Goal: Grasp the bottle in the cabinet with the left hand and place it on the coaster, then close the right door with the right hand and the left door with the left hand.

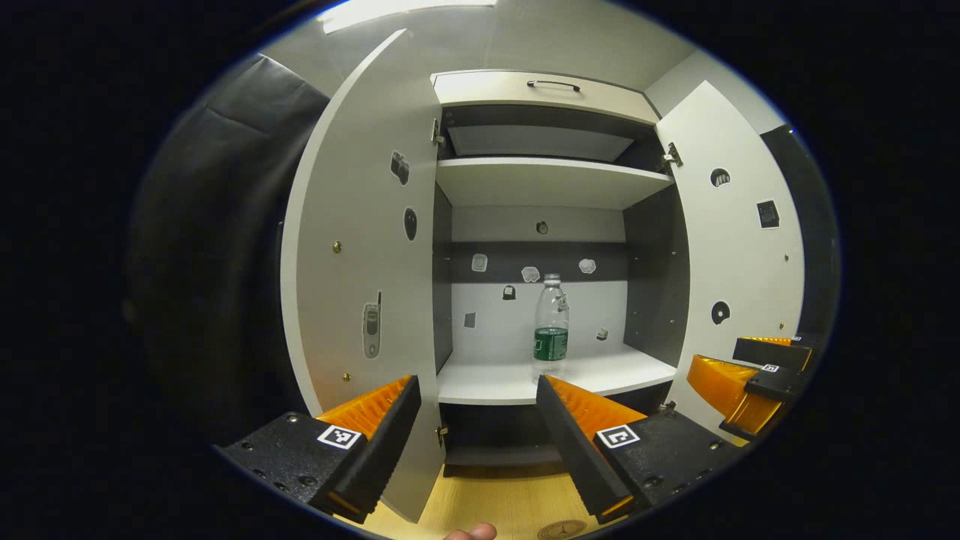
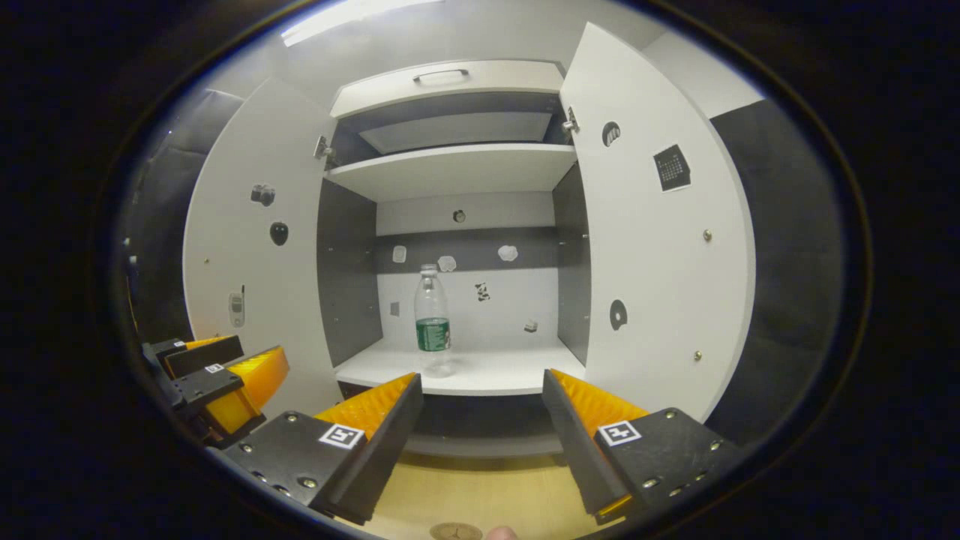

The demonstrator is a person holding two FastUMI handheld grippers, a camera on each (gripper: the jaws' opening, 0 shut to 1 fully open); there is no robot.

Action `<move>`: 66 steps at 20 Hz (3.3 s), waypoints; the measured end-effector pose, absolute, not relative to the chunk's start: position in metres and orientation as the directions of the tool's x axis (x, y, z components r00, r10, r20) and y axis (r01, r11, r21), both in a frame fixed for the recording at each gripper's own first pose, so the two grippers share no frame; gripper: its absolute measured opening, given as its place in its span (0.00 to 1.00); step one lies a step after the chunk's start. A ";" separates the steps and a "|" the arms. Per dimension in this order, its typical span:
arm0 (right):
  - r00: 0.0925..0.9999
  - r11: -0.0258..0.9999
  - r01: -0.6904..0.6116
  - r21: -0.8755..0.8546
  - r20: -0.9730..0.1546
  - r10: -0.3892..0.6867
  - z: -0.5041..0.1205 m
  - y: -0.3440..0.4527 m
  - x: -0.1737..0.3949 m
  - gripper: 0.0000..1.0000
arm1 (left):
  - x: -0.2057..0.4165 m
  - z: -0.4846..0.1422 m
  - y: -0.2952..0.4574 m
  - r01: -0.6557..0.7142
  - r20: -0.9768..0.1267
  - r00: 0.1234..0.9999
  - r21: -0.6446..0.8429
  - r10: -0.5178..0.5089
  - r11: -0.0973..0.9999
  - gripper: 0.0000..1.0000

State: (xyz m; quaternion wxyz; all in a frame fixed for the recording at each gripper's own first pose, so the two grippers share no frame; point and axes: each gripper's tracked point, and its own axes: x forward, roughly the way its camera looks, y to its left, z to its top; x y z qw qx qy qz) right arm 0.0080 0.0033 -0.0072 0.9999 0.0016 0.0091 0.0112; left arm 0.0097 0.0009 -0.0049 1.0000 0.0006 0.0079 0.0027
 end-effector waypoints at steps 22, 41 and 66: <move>0.992 0.997 0.059 -0.043 -0.111 -0.063 -0.033 -0.029 0.024 0.98 | 0.165 -0.009 -0.086 0.170 0.003 0.985 0.021 -0.170 0.985 0.97; 0.973 0.992 0.104 -0.075 -0.200 -0.117 -0.056 -0.048 0.032 0.98 | 0.296 -0.023 -0.121 0.177 -0.031 0.984 -0.008 -0.177 0.984 0.97; 0.963 0.994 0.110 0.023 -0.250 -0.101 -0.084 -0.097 -0.033 0.98 | 0.074 -0.100 -0.137 0.210 -0.088 0.974 0.008 -0.209 0.978 0.80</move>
